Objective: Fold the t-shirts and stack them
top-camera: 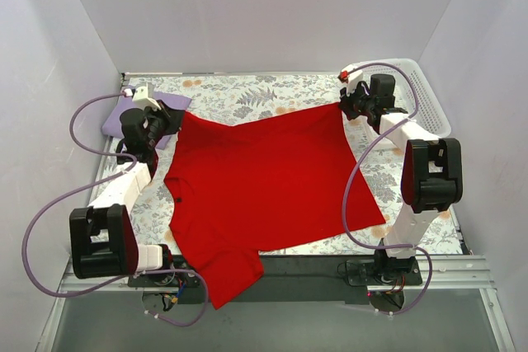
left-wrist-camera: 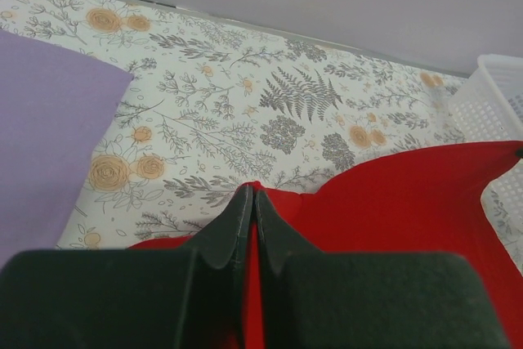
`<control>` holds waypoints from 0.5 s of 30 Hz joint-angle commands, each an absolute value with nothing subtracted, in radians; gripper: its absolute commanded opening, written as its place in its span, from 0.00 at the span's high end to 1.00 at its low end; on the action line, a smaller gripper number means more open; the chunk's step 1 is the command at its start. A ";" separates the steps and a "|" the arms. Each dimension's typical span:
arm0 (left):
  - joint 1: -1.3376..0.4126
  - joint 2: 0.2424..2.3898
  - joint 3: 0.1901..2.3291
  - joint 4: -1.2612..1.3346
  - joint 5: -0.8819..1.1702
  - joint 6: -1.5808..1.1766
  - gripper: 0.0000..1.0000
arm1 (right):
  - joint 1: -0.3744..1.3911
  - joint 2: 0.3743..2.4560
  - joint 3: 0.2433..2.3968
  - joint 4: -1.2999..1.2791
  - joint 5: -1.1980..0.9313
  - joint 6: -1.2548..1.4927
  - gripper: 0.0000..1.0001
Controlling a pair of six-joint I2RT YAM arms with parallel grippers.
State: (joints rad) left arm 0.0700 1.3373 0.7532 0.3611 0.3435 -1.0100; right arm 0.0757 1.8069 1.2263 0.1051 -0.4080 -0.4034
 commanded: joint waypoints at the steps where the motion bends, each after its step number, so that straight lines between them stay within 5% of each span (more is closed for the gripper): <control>1: 0.077 1.270 0.726 0.342 0.348 -1.002 1.00 | 0.066 1.763 1.213 0.129 -0.423 -0.403 0.99; 15: 0.075 1.126 0.650 0.241 0.367 -1.023 1.00 | 0.055 1.749 1.187 0.129 -0.410 -0.416 0.99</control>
